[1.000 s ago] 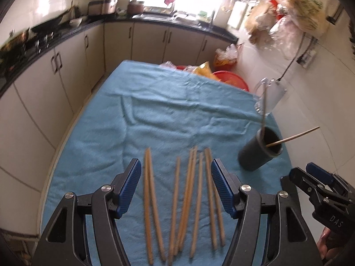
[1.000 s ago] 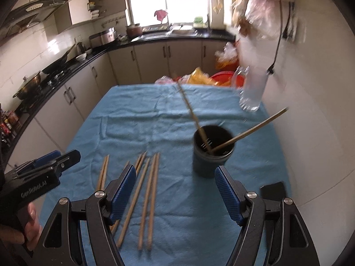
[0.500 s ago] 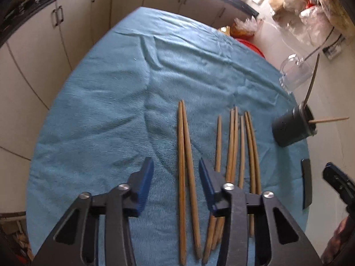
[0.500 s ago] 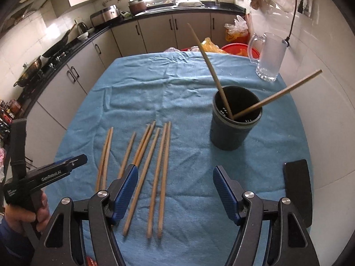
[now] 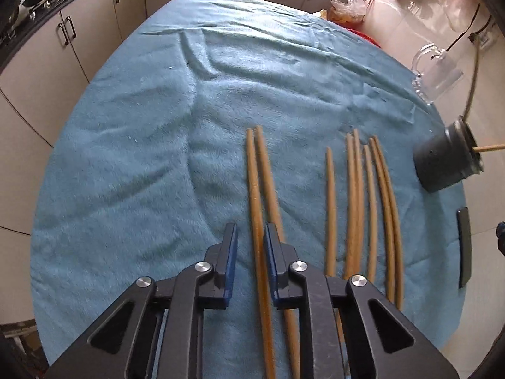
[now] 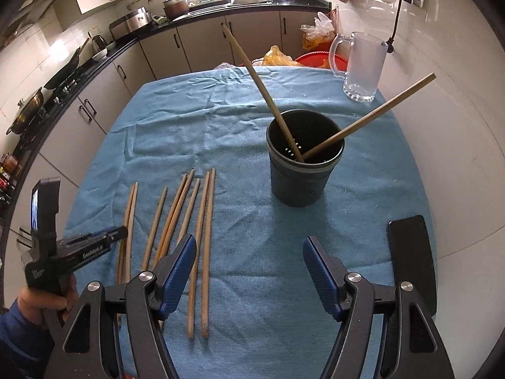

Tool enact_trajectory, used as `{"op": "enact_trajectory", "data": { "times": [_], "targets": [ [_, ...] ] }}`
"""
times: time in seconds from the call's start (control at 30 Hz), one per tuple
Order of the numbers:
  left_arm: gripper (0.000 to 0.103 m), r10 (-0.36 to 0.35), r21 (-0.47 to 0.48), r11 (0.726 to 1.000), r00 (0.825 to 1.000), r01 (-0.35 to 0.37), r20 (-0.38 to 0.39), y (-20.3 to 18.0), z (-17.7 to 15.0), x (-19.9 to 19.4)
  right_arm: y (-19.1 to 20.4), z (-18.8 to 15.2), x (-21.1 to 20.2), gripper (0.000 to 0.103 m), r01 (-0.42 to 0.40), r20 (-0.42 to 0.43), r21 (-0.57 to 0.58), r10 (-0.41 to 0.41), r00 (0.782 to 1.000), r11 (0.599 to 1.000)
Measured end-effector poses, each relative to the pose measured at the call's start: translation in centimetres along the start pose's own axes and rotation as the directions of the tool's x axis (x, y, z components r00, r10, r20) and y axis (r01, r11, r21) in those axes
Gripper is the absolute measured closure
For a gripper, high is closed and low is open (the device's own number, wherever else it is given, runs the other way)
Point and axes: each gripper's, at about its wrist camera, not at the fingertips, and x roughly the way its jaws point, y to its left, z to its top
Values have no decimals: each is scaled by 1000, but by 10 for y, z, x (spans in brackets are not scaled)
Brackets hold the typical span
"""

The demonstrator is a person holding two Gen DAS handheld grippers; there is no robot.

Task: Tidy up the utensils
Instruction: 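Close the left tool on a chopstick while the right tool grasps another chopstick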

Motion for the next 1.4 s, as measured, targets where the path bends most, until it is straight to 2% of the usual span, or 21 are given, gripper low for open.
{"op": "enact_trajectory", "data": {
  "times": [0.07, 0.2, 0.37, 0.43, 0.5, 0.67, 0.87, 1.23, 1.3, 1.4],
  "targets": [
    [93, 15, 2, 1000, 1000, -15, 3, 4, 4, 2, 2, 0, 4, 31, -10, -10, -2, 10, 1000, 1000],
    [94, 40, -1, 999, 999, -40, 9, 13, 11, 2, 10, 0, 15, 33, -36, -36, -14, 36, 999, 999],
    [95, 48, -17, 999, 999, -48, 7, 27, 9, -2, 21, 0, 43, 55, -79, -99, -12, 77, 992, 997],
    [96, 38, -23, 999, 999, -38, 3, 33, 5, -5, 25, 2, 60, 58, -94, -130, 6, 94, 987, 996],
    [96, 31, -23, 999, 1000, -31, -1, 36, 3, -6, 30, 4, 73, 60, -85, -140, 5, 85, 987, 996],
    [95, 14, -20, 1000, 1000, -15, -16, 40, 6, -5, 50, 13, 108, 77, -55, -183, -32, 49, 982, 998],
    [95, 20, -7, 1000, 1000, -20, -16, 36, 10, -1, 55, 22, 137, 82, -33, -230, -25, 26, 973, 999],
    [96, 31, 20, 999, 999, -31, 5, 32, 39, 10, 61, 48, 161, 82, 0, -271, -38, -10, 962, 999],
    [97, 35, 32, 999, 999, -36, 15, 29, 43, 12, 66, 53, 165, 94, 2, -262, -68, -20, 965, 998],
    [97, 1, 38, 999, 999, -2, 32, 27, 41, 6, 68, 56, 165, 96, -37, -265, -67, 18, 964, 997]
  ]
}}
